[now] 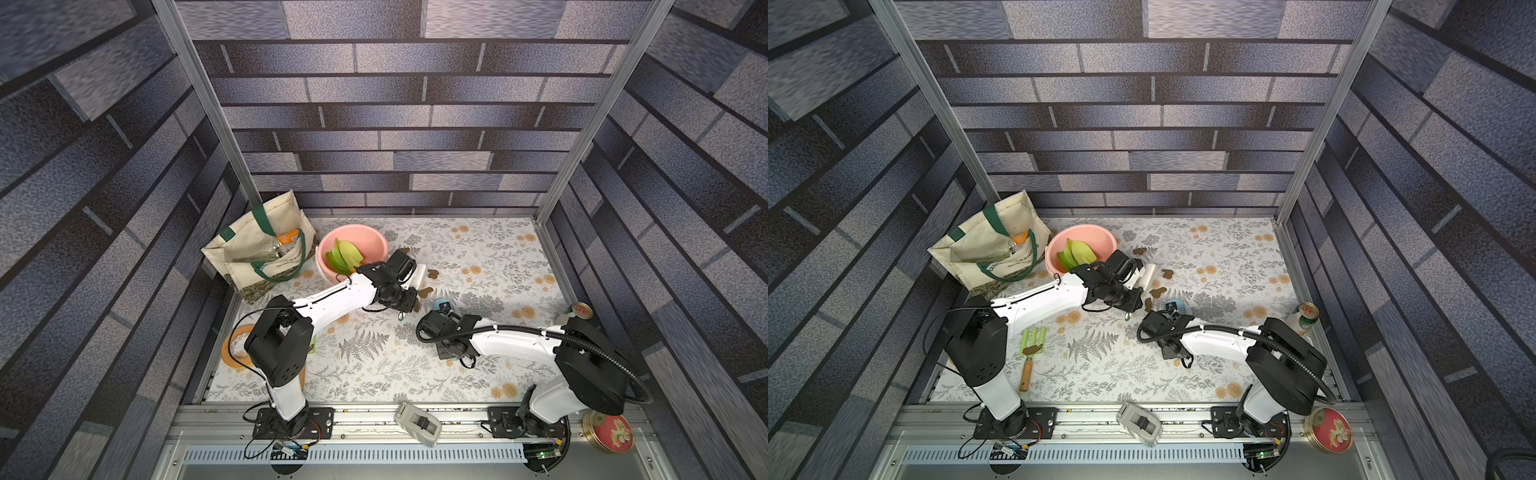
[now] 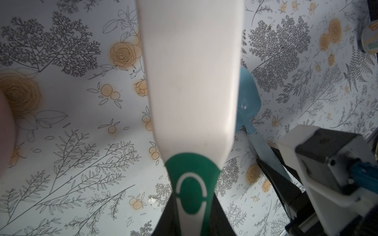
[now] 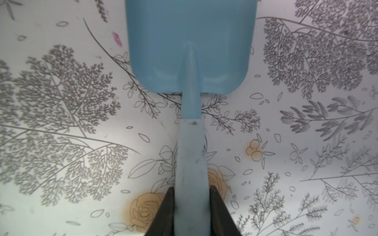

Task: Brush the soil off the hand trowel and place it into the bucket
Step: Adjust the hand trowel at the center of the board, then brush off the soil from the hand trowel.

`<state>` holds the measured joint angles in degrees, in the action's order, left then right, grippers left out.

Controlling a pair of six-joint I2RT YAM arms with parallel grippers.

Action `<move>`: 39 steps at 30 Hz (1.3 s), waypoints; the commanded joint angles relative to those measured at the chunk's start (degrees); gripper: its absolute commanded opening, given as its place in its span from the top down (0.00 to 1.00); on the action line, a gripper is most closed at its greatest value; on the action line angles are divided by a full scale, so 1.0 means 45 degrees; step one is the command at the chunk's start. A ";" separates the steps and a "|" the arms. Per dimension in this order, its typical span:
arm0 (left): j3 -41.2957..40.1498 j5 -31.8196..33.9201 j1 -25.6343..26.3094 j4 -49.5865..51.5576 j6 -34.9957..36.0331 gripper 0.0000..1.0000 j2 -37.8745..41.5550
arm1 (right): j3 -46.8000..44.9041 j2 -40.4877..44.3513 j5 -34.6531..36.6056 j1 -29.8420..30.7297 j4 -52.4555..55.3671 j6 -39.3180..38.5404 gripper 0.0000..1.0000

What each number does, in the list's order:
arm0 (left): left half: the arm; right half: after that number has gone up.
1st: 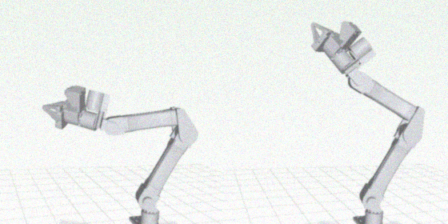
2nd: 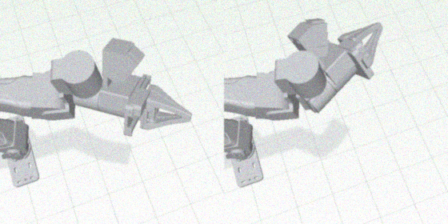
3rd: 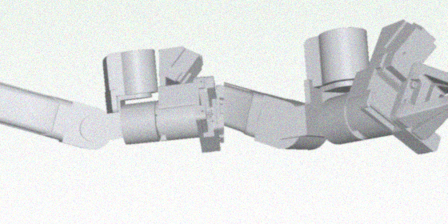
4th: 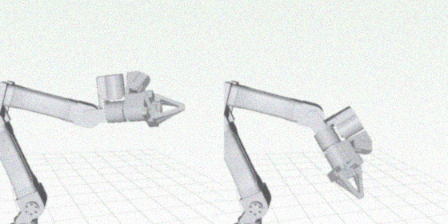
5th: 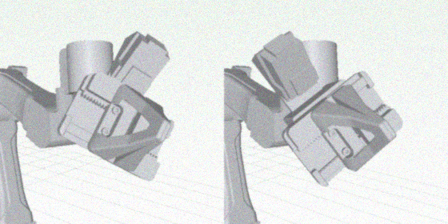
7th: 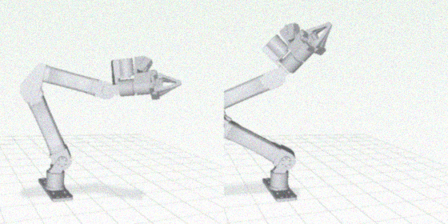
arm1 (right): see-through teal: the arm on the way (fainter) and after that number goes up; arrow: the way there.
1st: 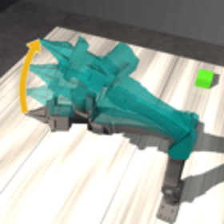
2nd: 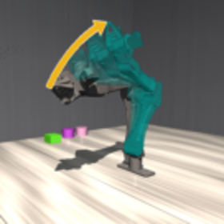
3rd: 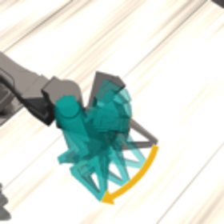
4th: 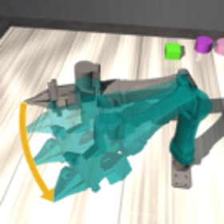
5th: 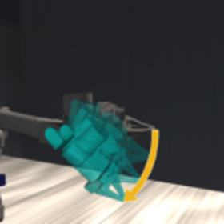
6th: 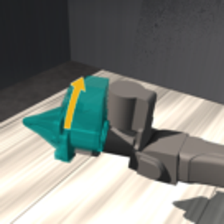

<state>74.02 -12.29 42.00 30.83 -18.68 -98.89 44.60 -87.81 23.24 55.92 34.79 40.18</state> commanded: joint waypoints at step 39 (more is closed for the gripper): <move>-0.6074 0.2748 0.1197 -1.2143 -0.0671 1.00 0.4720 | 0.3405 0.2721 -1.9853 -1.0315 -0.3971 0.3243 0.85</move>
<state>47.86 0.25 46.96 -17.04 -21.23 -77.73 59.99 -76.69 -59.46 11.42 20.25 50.92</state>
